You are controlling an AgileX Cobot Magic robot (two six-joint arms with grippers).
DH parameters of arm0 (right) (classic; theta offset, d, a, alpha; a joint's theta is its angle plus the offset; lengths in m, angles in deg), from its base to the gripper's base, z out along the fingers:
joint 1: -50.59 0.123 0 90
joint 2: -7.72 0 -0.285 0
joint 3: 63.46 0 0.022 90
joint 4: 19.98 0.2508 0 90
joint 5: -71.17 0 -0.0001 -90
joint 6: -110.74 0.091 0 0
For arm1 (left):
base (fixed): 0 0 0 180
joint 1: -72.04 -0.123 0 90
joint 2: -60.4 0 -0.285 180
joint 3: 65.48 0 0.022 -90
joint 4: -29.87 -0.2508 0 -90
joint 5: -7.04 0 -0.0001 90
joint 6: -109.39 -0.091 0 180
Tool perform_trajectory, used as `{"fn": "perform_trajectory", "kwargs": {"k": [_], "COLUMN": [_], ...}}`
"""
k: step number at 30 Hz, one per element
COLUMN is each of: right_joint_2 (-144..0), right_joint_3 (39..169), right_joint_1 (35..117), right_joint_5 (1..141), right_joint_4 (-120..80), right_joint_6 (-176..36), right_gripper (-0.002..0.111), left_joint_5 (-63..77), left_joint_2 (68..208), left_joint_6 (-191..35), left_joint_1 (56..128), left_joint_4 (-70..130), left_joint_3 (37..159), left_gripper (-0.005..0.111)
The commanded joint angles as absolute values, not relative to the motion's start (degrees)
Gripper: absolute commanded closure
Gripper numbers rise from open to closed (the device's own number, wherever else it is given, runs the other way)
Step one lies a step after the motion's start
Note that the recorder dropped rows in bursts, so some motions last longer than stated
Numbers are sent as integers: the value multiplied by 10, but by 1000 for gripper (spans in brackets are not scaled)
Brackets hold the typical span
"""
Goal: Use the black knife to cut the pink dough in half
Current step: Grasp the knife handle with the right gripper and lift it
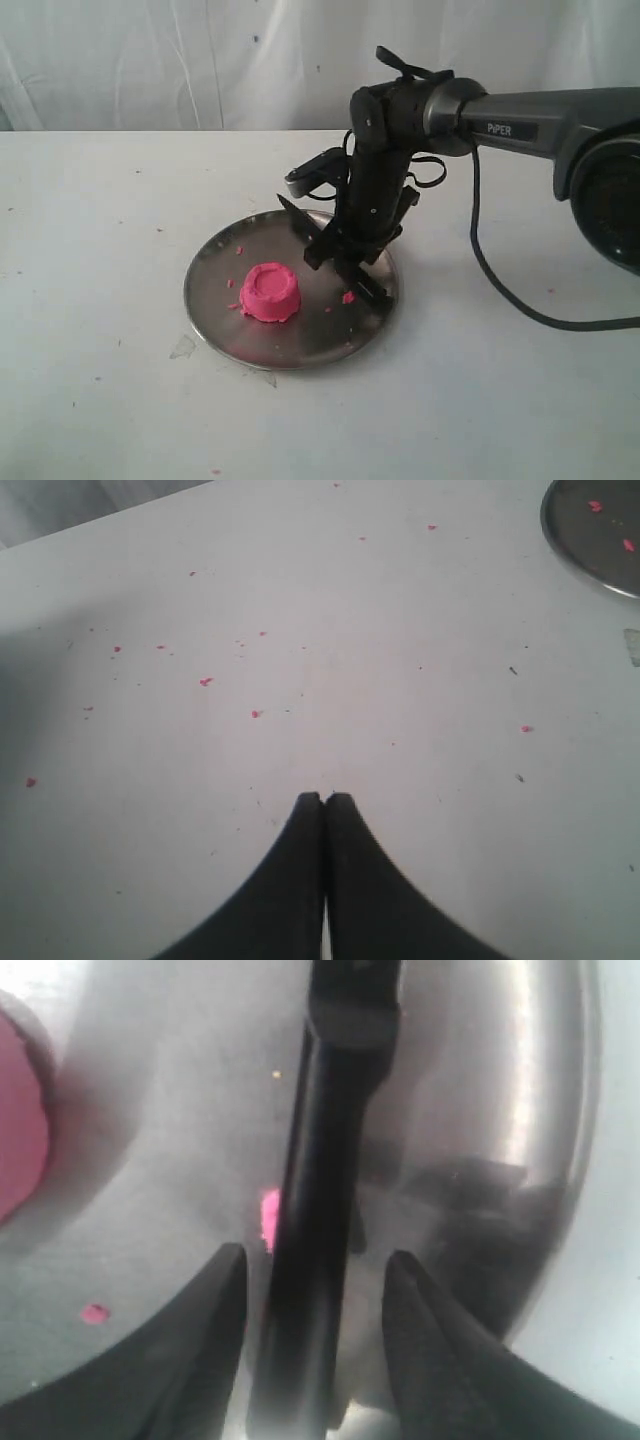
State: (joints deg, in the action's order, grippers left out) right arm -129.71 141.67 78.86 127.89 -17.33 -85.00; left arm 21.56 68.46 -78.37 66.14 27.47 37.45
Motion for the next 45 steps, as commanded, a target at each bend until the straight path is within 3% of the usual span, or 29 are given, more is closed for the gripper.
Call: {"fn": "perform_trajectory", "kwargs": {"k": [1,11,13,16,21,28,45], "right_joint_2": [-1296,-1315,-1315,-1315,-1296,-1249,-1225], "right_joint_3": [1420,1420,1420,1420,1421,1420,1313], "right_joint_1": [786,786,786,786,786,786,786], "right_joint_5": [1284,1276,1273,1274,1277,1411,1411], "right_joint_4": [-128,-150,-150,-151,-157,-155,-191], "right_joint_6": [-892,-885,-885,-885,-859,-859,-820], "right_gripper": [67,67,72,90,99,99,99], "left_joint_5": [216,216,216,216,216,216,216], "left_joint_2": [682,682,682,682,682,682,682], "left_joint_6": [-783,-783,-782,-782,-782,-782,-782], "left_joint_1": [660,660,660,660,660,660,660], "left_joint_4": [277,277,277,277,277,277,277], "left_joint_3": [373,373,373,373,373,373,373], "left_gripper": [107,107,107,107,107,107,107]}}
